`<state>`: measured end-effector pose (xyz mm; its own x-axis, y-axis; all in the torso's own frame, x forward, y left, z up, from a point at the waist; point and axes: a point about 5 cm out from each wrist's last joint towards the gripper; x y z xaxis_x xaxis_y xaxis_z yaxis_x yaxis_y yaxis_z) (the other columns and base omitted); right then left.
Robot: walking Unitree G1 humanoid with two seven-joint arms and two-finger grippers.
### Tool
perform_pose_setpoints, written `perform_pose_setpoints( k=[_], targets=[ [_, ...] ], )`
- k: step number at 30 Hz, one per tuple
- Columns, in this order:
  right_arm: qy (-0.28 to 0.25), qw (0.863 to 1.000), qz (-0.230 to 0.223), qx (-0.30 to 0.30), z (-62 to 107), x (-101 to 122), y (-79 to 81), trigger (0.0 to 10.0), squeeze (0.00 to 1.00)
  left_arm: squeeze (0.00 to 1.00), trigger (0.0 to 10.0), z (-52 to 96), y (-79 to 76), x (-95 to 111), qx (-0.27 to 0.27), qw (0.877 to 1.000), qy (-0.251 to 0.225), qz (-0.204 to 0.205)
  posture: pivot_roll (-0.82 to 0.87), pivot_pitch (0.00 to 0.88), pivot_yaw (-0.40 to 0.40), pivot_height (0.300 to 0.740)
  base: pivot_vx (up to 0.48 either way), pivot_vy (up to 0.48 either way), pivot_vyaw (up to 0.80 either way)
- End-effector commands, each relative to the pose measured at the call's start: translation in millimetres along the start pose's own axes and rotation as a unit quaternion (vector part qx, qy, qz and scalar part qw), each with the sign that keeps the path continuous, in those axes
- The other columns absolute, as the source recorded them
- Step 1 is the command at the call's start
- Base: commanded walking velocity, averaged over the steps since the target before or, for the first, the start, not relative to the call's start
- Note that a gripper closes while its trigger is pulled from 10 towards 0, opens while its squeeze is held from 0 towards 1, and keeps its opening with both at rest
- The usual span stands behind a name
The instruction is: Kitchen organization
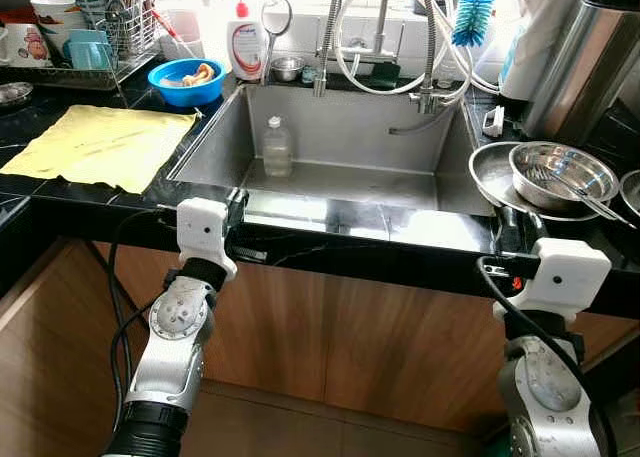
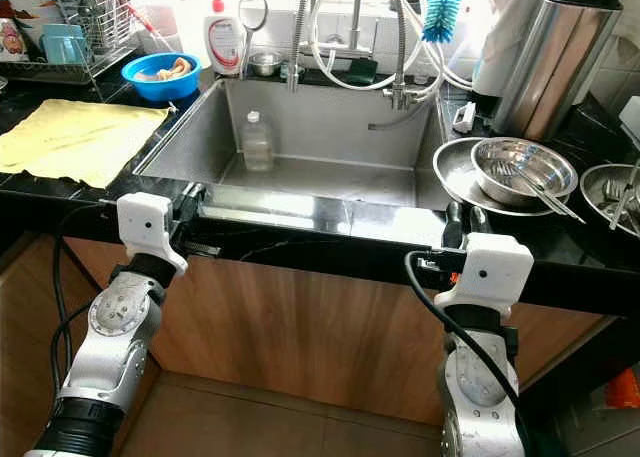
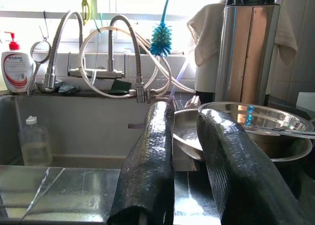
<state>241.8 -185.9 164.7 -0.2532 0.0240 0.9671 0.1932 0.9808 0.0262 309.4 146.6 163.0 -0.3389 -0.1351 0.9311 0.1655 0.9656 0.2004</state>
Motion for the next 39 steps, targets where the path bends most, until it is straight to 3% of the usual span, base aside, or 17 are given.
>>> perform_pose_setpoints(
  k=[1, 5, 17, 30, 39],
  targets=[
    [-0.002, 1.0, -0.006, -0.005, 1.2, 3.4, -0.1, 10.0, 0.0, 0.0, 10.0, -3.3, 1.3, 6.0, -0.001, 1.0, -0.008, 0.003, -0.04, 0.0, 0.024, 0.74, 0.0, 0.48, 0.0],
    [-0.001, 1.0, -0.007, -0.004, 0.4, 3.6, 1.4, 10.0, 0.0, 0.0, 10.0, -3.4, 1.5, 6.9, -0.004, 1.0, -0.007, -0.005, -0.04, 0.0, 0.025, 0.74, 0.0, 0.388, 0.0],
    [-0.002, 1.0, -0.011, -0.011, -1.7, 5.6, 2.4, 10.0, 0.0, 0.0, 10.0, -7.1, -1.6, 14.6, -0.017, 1.0, -0.018, -0.012, -0.04, 0.005, 0.038, 0.74, 0.0, 0.0, 0.0],
    [-0.002, 1.0, 0.01, -0.012, -2.7, 5.7, -10.4, 10.0, 0.0, 0.0, 10.0, -7.9, -19.6, 17.7, -0.026, 0.999, -0.026, 0.006, -0.07, 0.0, 0.017, 0.74, 0.17, 0.0, 0.0],
    [-0.015, 0.999, 0.035, 0.004, -13.4, 12.5, -20.3, 10.0, 0.0, 0.0, 10.0, -13.2, -35.1, 24.7, -0.037, 0.998, -0.045, 0.021, -0.07, 0.0, 0.003, 0.74, 0.294, 0.0, 0.0]
  ],
)
Point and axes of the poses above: a point about 5 cm out from each wrist's last joint towards the gripper, its own z axis pointing back from the gripper into the wrist, its own x axis along the axis of the wrist's last joint, y = z × x, and after that the axes turned 6 degrees about -z, right-handed
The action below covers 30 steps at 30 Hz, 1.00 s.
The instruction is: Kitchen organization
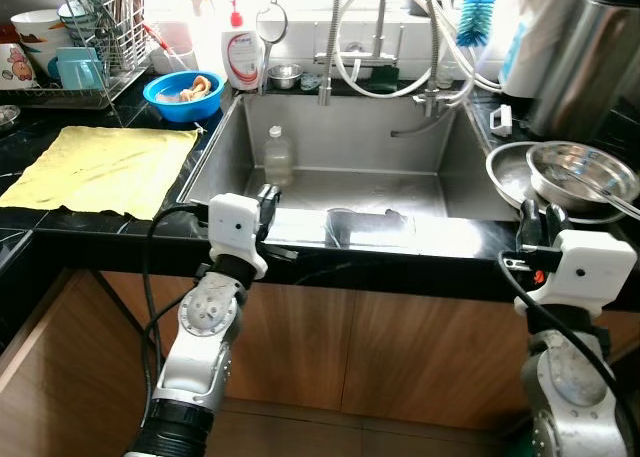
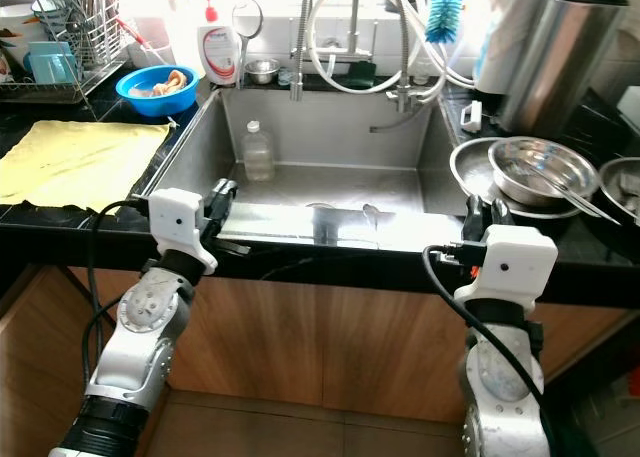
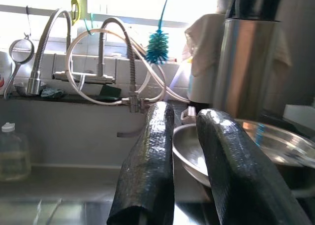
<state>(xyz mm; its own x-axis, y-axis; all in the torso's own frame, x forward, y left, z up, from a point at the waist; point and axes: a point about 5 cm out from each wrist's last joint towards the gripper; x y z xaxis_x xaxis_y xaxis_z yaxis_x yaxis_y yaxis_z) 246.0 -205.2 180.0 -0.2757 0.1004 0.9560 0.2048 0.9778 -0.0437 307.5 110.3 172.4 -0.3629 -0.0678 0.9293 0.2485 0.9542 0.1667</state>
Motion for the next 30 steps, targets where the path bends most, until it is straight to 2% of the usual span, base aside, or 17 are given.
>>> perform_pose_setpoints(
  k=[1, 10, 13, 17, 22, 23, 24, 25, 26, 27, 28, 30],
  targets=[
    [0.003, 1.0, 0.003, 0.001, -3.3, -0.7, -3.8, 10.0, 0.0, 0.0, 10.0, -6.2, -3.4, 10.3, -0.006, 1.0, -0.026, -0.005, -0.06, 0.0, 0.011, 0.74, 0.0, 0.0, 0.0],
    [-0.01, 1.0, 0.002, 0.002, -9.4, 0.5, -0.2, 10.0, 0.0, 0.0, 10.0, -14.4, -2.0, 17.7, -0.025, 0.999, -0.039, -0.01, -0.03, 0.0, 0.069, 0.74, 0.0, 0.0, 0.0],
    [-0.01, 1.0, -0.007, 0.005, -11.2, -0.3, 5.8, 10.0, 0.0, 0.0, 10.0, -16.9, 3.8, 20.6, -0.022, 0.999, -0.045, -0.016, -0.03, 0.0, 0.051, 0.74, 0.0, 0.0, 0.0],
    [-0.006, 0.999, -0.015, 0.042, -12.5, 2.2, 21.8, 10.0, 0.0, 0.0, 10.0, -13.7, 16.8, 10.0, 0.007, 0.999, -0.034, -0.03, -0.06, 0.0, 0.003, 0.74, 0.0, 0.0, 0.0],
    [-0.014, 0.999, -0.009, 0.032, -13.2, 6.6, 14.0, 10.0, 0.0, 0.0, 10.0, -14.6, 13.6, 9.6, 0.01, 0.999, -0.034, -0.026, -0.06, 0.0, 0.02, 0.74, 0.0, 0.0, 0.0],
    [-0.017, 1.0, -0.019, 0.007, -12.2, 8.2, 5.2, 10.0, 0.0, 0.0, 10.0, -15.9, 8.5, 11.4, -0.003, 0.999, -0.036, -0.024, -0.07, 0.0, 0.04, 0.74, 0.0, 0.0, 0.0],
    [-0.017, 1.0, -0.019, 0.007, -12.2, 8.2, 5.2, 10.0, 0.0, 0.0, 10.0, -15.9, 8.5, 11.4, -0.003, 0.999, -0.036, -0.024, -0.07, 0.0, 0.04, 0.74, 0.0, 0.0, 0.0],
    [-0.018, 1.0, -0.024, -0.001, -12.2, 8.8, 3.4, 10.0, 0.15, 0.0, 10.0, -16.7, 7.7, 11.9, -0.008, 0.999, -0.036, -0.024, -0.07, 0.0, 0.047, 0.74, 0.0, 0.0, 0.0],
    [-0.012, 1.0, -0.013, -0.011, -10.2, 6.8, 0.2, 10.0, 0.83, 0.0, 10.0, -17.2, 7.3, 10.9, -0.017, 0.999, -0.035, -0.027, -0.07, 0.0, 0.06, 0.74, 0.0, 0.0, 0.0],
    [-0.01, 1.0, -0.011, -0.018, -8.8, 5.8, -1.9, 10.0, 1.0, 0.0, 10.0, -17.1, 7.4, 10.3, -0.02, 0.999, -0.034, -0.028, -0.07, 0.0, 0.065, 0.74, 0.0, 0.0, 0.0],
    [-0.01, 1.0, -0.011, -0.018, -8.8, 5.8, -1.9, 10.0, 1.0, 0.0, 10.0, -17.1, 7.4, 10.3, -0.02, 0.999, -0.034, -0.028, -0.07, 0.0, 0.065, 0.74, 0.0, 0.0, 0.0],
    [-0.01, 0.998, -0.013, -0.057, -3.8, 4.6, -11.7, 10.0, 1.0, 0.0, 10.0, -16.6, 8.7, 9.3, -0.027, 0.999, -0.033, -0.031, -0.07, 0.0, 0.072, 0.74, 0.0, 0.0, 0.0]
  ],
)
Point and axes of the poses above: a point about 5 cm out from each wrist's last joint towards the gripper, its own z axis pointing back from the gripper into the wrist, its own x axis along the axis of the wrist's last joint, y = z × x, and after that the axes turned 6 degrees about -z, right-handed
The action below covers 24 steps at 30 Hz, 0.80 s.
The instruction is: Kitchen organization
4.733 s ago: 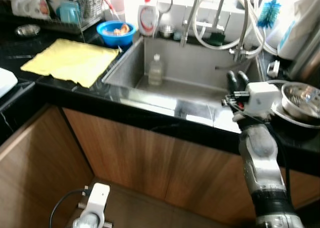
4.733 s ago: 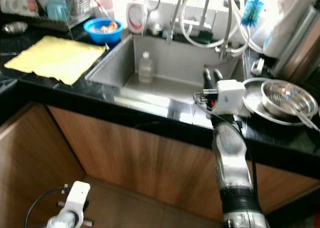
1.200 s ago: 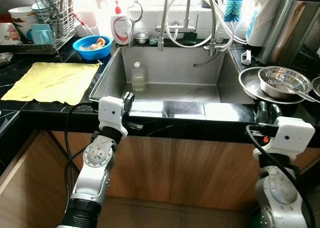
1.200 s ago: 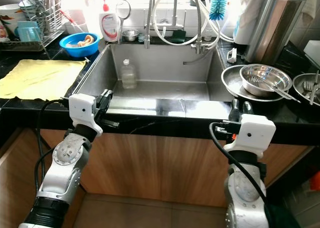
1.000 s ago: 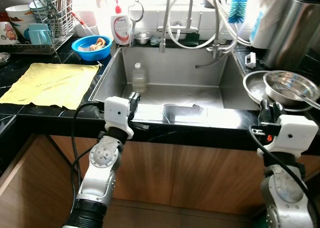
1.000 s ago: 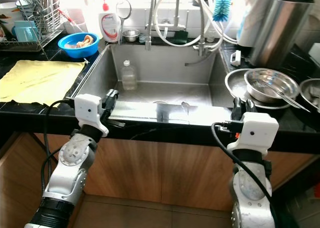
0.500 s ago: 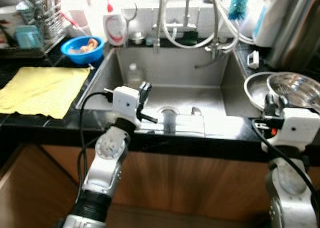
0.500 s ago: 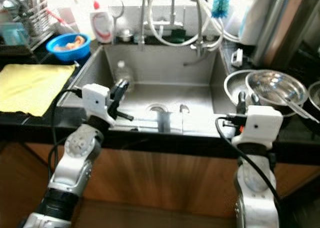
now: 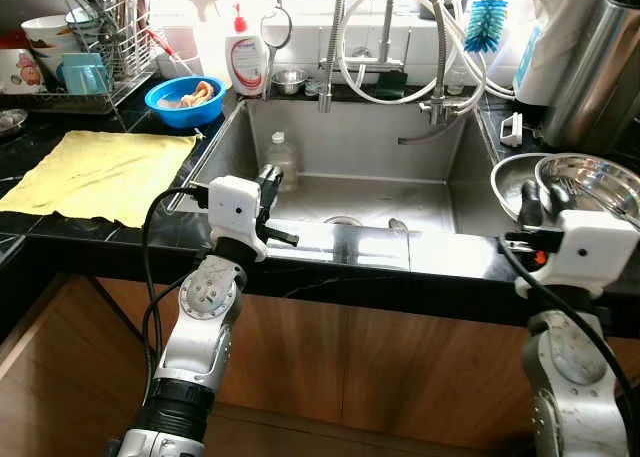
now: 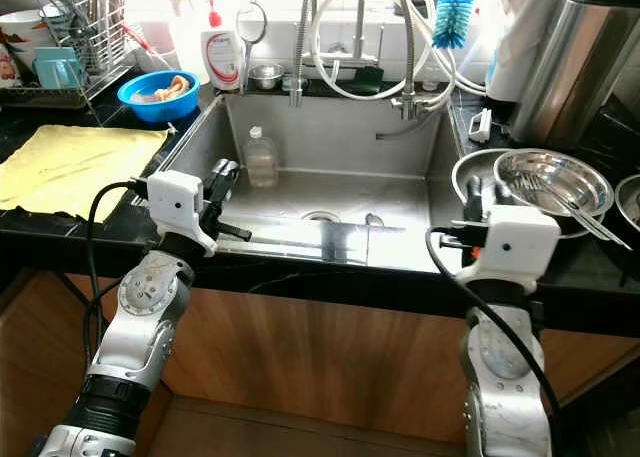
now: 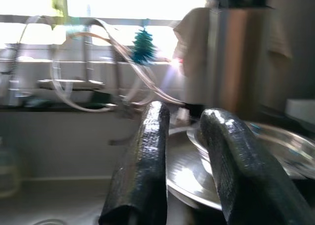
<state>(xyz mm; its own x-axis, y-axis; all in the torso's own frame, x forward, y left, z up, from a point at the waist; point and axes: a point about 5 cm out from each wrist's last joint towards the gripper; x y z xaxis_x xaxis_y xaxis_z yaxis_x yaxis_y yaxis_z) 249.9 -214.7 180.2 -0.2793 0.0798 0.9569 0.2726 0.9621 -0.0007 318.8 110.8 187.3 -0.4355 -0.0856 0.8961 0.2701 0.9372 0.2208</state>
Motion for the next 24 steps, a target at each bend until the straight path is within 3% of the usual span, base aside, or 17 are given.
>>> perform_pose_setpoints(
  k=[1, 12, 20, 21, 22, 23, 24],
  targets=[
    [-0.012, 0.999, -0.008, -0.031, 2.2, 6.9, -5.7, 10.0, 1.0, 0.0, 10.0, -1.7, 4.0, -0.5, -0.006, 1.0, 0.002, -0.011, -0.07, 0.0, 0.073, 0.74, 0.0, 0.0, 0.0],
    [-0.035, 0.996, -0.002, -0.083, 0.2, 19.6, -14.0, 10.0, 1.0, 0.0, 10.0, 0.9, 6.0, -1.1, -0.005, 1.0, 0.004, -0.013, -0.06, 0.0, 0.061, 0.74, 0.0, 0.0, 0.0],
    [-0.066, 0.986, 0.008, -0.155, 2.8, 37.6, -28.6, 10.0, 1.0, 0.0, 10.0, 0.5, 4.5, -2.4, -0.007, 1.0, 0.007, -0.009, -0.07, 0.0, 0.069, 0.74, 0.0, 0.0, 0.0],
    [-0.068, 0.984, 0.009, -0.164, 3.4, 38.5, -30.4, 10.0, 0.67, 0.0, 10.0, 0.4, 4.4, -2.5, -0.008, 1.0, 0.007, -0.009, -0.07, 0.0, 0.069, 0.74, 0.0, 0.0, 0.0],
    [-0.068, 0.983, 0.009, -0.168, 3.7, 38.7, -31.4, 10.0, 0.67, 0.0, 10.0, 0.3, 4.3, -2.6, -0.008, 1.0, 0.007, -0.009, -0.07, 0.0, 0.069, 0.74, 0.0, 0.0, 0.0],
    [-0.066, 0.981, 0.014, -0.182, 5.1, 38.8, -34.8, 10.0, 0.0, 0.0, 10.0, -0.5, 4.1, -2.4, -0.008, 1.0, 0.007, -0.008, -0.07, 0.0, 0.07, 0.74, 0.0, 0.0, 0.0],
    [-0.063, 0.978, 0.009, -0.201, 8.1, 37.7, -39.6, 10.0, 0.0, 0.0, 10.0, -0.7, 3.9, -2.5, -0.008, 1.0, 0.007, -0.008, -0.07, 0.0, 0.07, 0.74, 0.0, 0.0, 0.0]
  ],
)
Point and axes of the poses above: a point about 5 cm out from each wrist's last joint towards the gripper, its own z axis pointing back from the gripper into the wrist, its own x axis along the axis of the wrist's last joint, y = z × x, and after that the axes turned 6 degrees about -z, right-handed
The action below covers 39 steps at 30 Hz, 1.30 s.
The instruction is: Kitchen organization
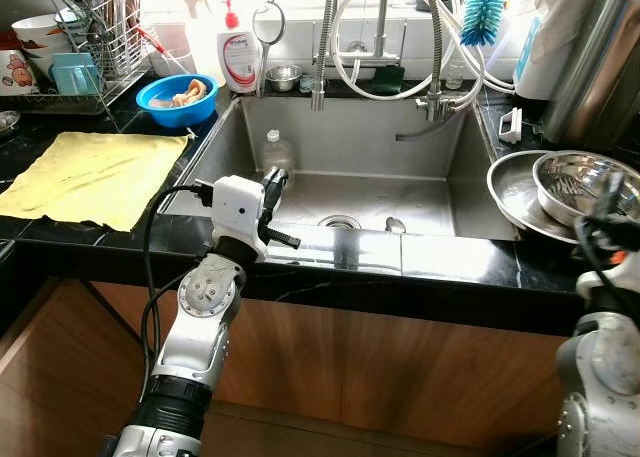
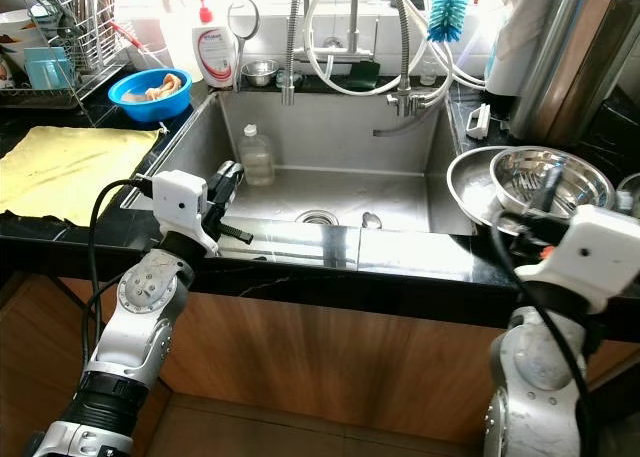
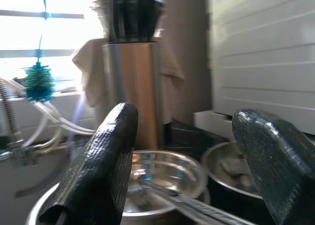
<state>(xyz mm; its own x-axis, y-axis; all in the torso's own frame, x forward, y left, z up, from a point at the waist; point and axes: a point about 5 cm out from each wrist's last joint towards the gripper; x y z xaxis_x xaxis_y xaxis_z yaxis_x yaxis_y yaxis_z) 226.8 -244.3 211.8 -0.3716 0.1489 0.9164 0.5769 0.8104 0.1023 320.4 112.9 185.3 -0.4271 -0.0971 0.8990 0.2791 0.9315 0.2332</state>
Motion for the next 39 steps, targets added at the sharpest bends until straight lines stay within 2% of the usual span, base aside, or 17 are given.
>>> perform_pose_setpoints(
  k=[1, 2, 5, 11, 28, 29, 30, 39],
  targets=[
    [0.003, 0.999, -0.004, -0.039, 2.3, 2.0, -9.5, 10.0, 0.0, 0.0, 10.0, -0.6, 2.1, 0.0, -0.001, 1.0, 0.002, -0.004, -0.07, 0.0, 0.07, 0.74, 0.0, 0.0, 0.0],
    [0.003, 0.999, -0.004, -0.039, 2.3, 2.0, -9.5, 10.0, 0.0, 0.0, 10.0, -0.6, 2.1, 0.0, -0.001, 1.0, 0.002, -0.004, -0.07, 0.0, 0.07, 0.74, 0.0, 0.0, 0.0],
    [0.041, 0.995, -0.035, -0.09, 5.8, -7.6, -20.9, 10.0, 0.0, 0.0, 10.0, 0.8, 2.9, -1.2, 0.0, 1.0, 0.004, -0.005, -0.07, 0.0, 0.07, 0.74, 0.0, 0.0, 0.0],
    [0.078, 0.988, -0.054, -0.121, 8.3, -19.0, -26.1, 10.0, 0.0, 0.0, 10.0, 0.8, 4.4, -1.6, 0.001, 1.0, 0.006, -0.007, -0.07, 0.0, 0.071, 0.74, 0.0, 0.0, 0.0],
    [0.107, 0.988, -0.076, -0.086, 8.4, -27.9, -14.6, 10.0, 0.0, 0.0, 10.0, 0.3, 4.6, 0.0, -0.002, 1.0, 0.004, -0.012, -0.06, 0.0, 0.075, 0.74, 0.0, 0.0, 0.0],
    [0.107, 0.988, -0.075, -0.083, 8.2, -27.6, -14.2, 3.7, 0.0, 0.0, 10.0, 0.4, 4.6, 0.0, -0.002, 1.0, 0.004, -0.013, -0.06, 0.0, 0.076, 0.74, 0.0, 0.0, 0.0],
    [0.106, 0.988, -0.076, -0.082, 8.0, -27.3, -14.0, 0.0, 0.0, 0.0, 10.0, 0.6, 4.6, -0.1, -0.002, 1.0, 0.004, -0.013, -0.06, 0.0, 0.076, 0.74, 0.0, 0.0, 0.0],
    [0.102, 0.988, -0.078, -0.082, 7.0, -26.5, -13.5, 0.0, 0.0, 0.0, 10.0, 1.0, 4.7, -0.6, -0.002, 1.0, 0.006, -0.014, -0.06, 0.0, 0.075, 0.74, 0.0, 0.0, 0.0]
  ],
)
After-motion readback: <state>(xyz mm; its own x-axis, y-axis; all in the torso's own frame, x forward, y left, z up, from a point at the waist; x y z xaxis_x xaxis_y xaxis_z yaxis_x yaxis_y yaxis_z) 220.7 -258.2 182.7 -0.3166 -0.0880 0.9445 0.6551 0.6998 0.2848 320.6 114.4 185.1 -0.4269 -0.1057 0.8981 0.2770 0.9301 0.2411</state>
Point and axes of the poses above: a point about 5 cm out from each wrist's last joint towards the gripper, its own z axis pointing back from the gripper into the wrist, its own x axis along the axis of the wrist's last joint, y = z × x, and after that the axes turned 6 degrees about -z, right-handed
